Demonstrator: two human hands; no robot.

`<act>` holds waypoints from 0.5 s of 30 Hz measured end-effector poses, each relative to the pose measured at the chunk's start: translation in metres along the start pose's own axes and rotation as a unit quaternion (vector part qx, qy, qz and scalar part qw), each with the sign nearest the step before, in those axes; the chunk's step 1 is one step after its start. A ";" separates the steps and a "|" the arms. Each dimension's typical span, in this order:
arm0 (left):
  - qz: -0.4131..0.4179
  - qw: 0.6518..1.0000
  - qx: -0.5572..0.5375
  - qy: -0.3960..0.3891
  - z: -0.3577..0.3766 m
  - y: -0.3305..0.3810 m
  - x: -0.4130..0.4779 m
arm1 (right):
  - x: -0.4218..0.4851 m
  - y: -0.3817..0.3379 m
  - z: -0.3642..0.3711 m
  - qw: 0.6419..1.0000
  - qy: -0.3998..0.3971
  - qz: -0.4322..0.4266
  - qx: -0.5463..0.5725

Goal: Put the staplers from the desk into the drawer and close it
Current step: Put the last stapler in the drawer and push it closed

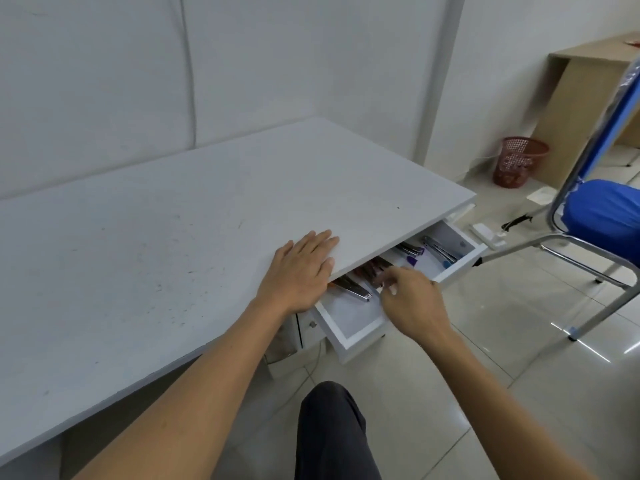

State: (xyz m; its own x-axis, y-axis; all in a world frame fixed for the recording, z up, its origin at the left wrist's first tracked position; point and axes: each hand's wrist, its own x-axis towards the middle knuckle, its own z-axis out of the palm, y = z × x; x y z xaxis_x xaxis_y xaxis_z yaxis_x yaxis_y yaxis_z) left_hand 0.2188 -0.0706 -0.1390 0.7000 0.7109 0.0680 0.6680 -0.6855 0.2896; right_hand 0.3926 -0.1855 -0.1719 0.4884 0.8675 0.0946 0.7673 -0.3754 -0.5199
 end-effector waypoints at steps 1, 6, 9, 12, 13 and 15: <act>-0.001 1.000 0.001 0.000 0.000 -0.001 0.000 | -0.006 0.009 -0.002 0.999 0.039 0.003 0.026; 0.000 1.000 0.004 0.002 0.003 -0.001 0.000 | -0.038 0.058 -0.003 0.943 0.139 0.175 0.248; 0.004 1.000 0.011 0.005 0.003 -0.003 0.001 | -0.050 0.072 0.012 0.927 0.051 0.221 0.298; 0.012 1.000 0.022 0.000 0.003 -0.004 0.002 | -0.055 0.066 0.033 0.931 0.009 0.156 0.331; 0.012 1.000 0.022 -0.001 0.004 -0.003 0.002 | -0.054 0.061 0.039 0.925 0.008 0.152 0.347; 0.008 1.000 0.026 0.008 0.004 -0.002 0.003 | -0.049 0.051 0.049 0.916 0.007 0.147 0.374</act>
State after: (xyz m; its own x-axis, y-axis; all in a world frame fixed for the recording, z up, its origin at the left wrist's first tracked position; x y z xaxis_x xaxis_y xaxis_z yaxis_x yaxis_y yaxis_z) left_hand 0.2207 -0.0681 -0.1436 0.7071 0.7017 0.0874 0.6689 -0.7039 0.2391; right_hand 0.3881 -0.2311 -0.2444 0.6368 0.7592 -0.1346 0.1048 -0.2581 -0.9604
